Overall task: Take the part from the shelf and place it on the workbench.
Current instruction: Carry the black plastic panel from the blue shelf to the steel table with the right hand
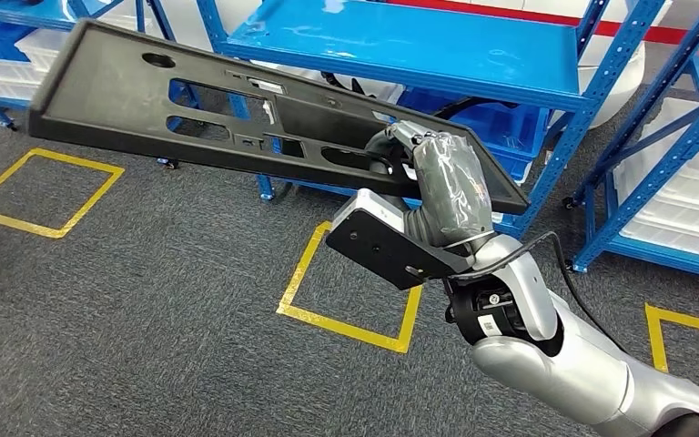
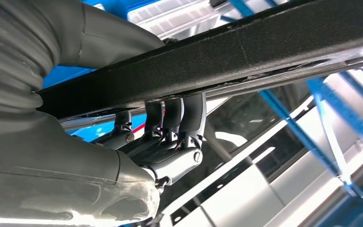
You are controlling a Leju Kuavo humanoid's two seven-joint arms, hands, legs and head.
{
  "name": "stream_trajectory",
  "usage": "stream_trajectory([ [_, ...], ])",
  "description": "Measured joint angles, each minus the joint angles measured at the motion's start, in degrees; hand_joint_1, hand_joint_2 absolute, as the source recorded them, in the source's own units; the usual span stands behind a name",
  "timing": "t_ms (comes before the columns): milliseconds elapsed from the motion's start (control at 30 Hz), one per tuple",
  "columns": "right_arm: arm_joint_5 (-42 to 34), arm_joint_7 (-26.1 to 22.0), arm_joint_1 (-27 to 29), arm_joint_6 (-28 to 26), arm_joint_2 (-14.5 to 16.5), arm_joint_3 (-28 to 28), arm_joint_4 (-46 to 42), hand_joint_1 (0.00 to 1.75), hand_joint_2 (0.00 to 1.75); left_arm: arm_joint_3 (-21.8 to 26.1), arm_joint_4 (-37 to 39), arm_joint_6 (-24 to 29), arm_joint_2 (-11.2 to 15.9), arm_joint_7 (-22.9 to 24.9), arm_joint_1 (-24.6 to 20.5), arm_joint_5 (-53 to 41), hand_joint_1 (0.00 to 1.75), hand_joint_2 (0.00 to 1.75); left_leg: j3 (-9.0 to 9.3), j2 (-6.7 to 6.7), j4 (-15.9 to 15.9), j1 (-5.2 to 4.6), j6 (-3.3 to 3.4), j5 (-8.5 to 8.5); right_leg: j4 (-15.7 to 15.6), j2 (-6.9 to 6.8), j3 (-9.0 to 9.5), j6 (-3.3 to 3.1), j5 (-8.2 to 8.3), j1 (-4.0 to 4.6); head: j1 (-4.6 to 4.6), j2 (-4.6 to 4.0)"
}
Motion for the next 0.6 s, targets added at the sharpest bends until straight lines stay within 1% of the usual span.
stream_trajectory([
  [33,0.1,0.0,-0.1,0.0,0.0,0.0,-0.1,1.75,1.75,-0.1,0.0,0.0,0.0,0.1,-0.1,-0.1,0.0,1.75,1.17,0.75,-2.4,-0.24,0.39,0.68,0.0,-0.43,0.02,0.2,-0.04,0.18,0.05,0.0],
  [67,0.2,0.0,-0.1,0.0,-0.1,0.0,-0.1,1.75,1.75,-0.2,0.0,0.0,0.0,0.2,-0.2,-0.2,0.0,1.75,1.52,0.99,-3.5,-0.44,0.76,0.85,0.0,-0.9,0.03,0.45,-0.08,0.35,0.1,0.0],
  [100,0.4,0.0,-0.2,0.1,-0.1,0.0,-0.2,1.75,1.75,-0.3,0.0,-0.1,0.0,0.3,-0.3,-0.3,0.0,1.75,1.3,0.32,-3.5,-0.52,1.08,0.96,0.1,-1.39,0.04,0.73,-0.11,0.47,0.16,0.0],
  [133,0.7,0.0,-0.2,0.1,-0.1,0.0,-0.3,1.75,1.75,-0.4,0.0,-0.1,0.0,0.5,-0.3,-0.4,0.0,1.75,1.19,-0.23,-3.5,-0.4,1.4,1.1,0.2,-1.56,-0.01,1.07,-0.31,0.41,0.18,0.0],
  [167,0.9,0.0,-0.3,0.2,-0.1,0.0,-0.4,1.75,1.75,-0.5,0.0,-0.1,0.0,0.6,-0.3,-0.5,0.0,1.75,1.14,-0.81,-3.6,-0.3,1.74,1.27,0.8,-1.1,-0.2,1.41,-0.85,0.31,0.2,0.0],
  [200,1.1,0.0,-0.4,0.3,-0.2,0.0,-0.5,1.75,1.75,-0.6,0.0,-0.1,0.0,0.7,-0.3,-0.6,0.0,1.75,1.13,-1.31,-3.7,-0.18,2.07,1.45,2.1,-0.16,-0.68,1.67,-1.81,0.21,0.24,0.0],
  [233,1.3,0.0,-0.5,0.5,-0.2,0.0,-0.6,1.75,1.75,-0.7,0.0,0.1,0.0,0.8,-0.4,-0.6,0.0,1.75,1.13,-1.85,-3.8,-0.09,2.39,1.63,4.9,1.19,-1.87,1.9,-3.53,0.08,0.3,0.01],
  [267,1.6,0.0,-0.6,0.6,-0.3,0.0,-0.6,1.75,1.75,-0.8,0.0,0.2,0.0,0.8,-0.6,-0.6,0.0,1.75,1.03,-2.44,-3.8,-0.13,2.6,1.73,8.9,2.42,-3.6,2.01,-5.56,0.04,0.37,0.01],
  [300,1.8,0.0,-0.6,0.8,-0.3,0.0,-0.6,1.75,1.75,-0.8,0.0,0.3,0.1,0.9,-0.7,-0.6,0.0,1.75,0.95,-3.07,-3.7,-0.15,2.76,1.8,13.1,3.09,-5.56,2.06,-7.41,0.03,0.43,0.01],
  [333,2.1,0.0,-0.6,1.0,-0.3,0.0,-0.6,1.75,1.75,-0.9,0.0,0.4,0.1,0.9,-0.9,-0.7,0.0,1.75,0.9,-3.83,-3.7,-0.18,2.87,1.86,16.7,3.44,-7.29,2.09,-8.62,0.02,0.47,0.01],
  [367,2.3,0.0,-0.6,1.2,-0.3,0.0,-0.6,1.75,1.75,-0.9,0.0,0.4,0.1,1.0,-0.9,-0.7,0.0,1.75,0.88,-4.57,-3.7,-0.2,2.9,1.88,18.1,3.52,-8.08,2.08,-8.58,0.02,0.48,0.01],
  [400,2.5,0.0,-0.6,1.2,-0.3,0.0,-0.7,1.75,1.75,-1.0,0.0,0.4,0.1,1.1,-0.9,-0.8,0.0,1.75,0.91,-5.3,-3.6,-0.2,2.91,1.89,17.0,3.59,-7.64,2.0,-7.33,0.02,0.48,0.01],
  [433,2.7,0.0,-0.7,1.2,-0.3,0.0,-0.8,1.75,1.75,-1.0,0.0,0.5,0.1,1.1,-0.9,-0.9,0.0,1.75,0.97,-6.05,-3.6,-0.18,2.9,1.89,13.7,3.95,-6.15,1.85,-5.22,0.01,0.49,0.01],
  [467,2.9,0.0,-0.8,1.2,-0.4,0.0,-1.0,1.75,1.75,-1.1,0.0,0.6,0.0,1.2,-0.9,-0.9,0.0,1.75,1.0,-6.76,-3.5,-0.13,2.87,1.89,9.2,5.0,-4.15,1.6,-2.97,-0.01,0.5,0.01],
  [500,3.0,0.0,-1.0,1.2,-0.4,0.0,-1.3,1.75,1.75,-1.1,0.0,0.8,0.0,1.1,-1.0,-0.9,0.0,1.75,0.91,-7.42,-3.5,-0.17,2.73,1.9,5.0,6.26,-2.25,1.32,-1.28,-0.08,0.48,0.01],
  [533,3.1,0.0,-1.1,1.2,-0.5,0.0,-1.6,1.75,1.75,-1.1,0.0,1.0,0.0,1.1,-1.2,-0.9,0.0,1.75,0.71,-7.96,-3.4,-0.16,2.53,1.95,2.1,7.35,-0.99,1.11,-0.3,-0.1,0.45,0.01],
  [567,3.2,0.0,-1.3,1.2,-0.5,-0.1,-1.8,1.75,1.75,-1.1,0.0,1.1,-0.1,1.0,-1.3,-0.8,0.0,1.75,0.42,-8.45,-3.4,-0.09,2.25,2.03,0.6,8.03,-0.45,0.97,-0.06,-0.07,0.42,0.01],
  [600,3.3,-0.1,-1.4,1.2,-0.5,0.0,-2.0,1.75,1.75,-1.1,0.0,1.2,-0.1,0.9,-1.5,-0.7,0.0,1.75,0.14,-8.94,-3.4,-0.01,1.88,2.17,0.3,7.9,-0.36,0.89,-0.16,0.02,0.39,0.01],
])
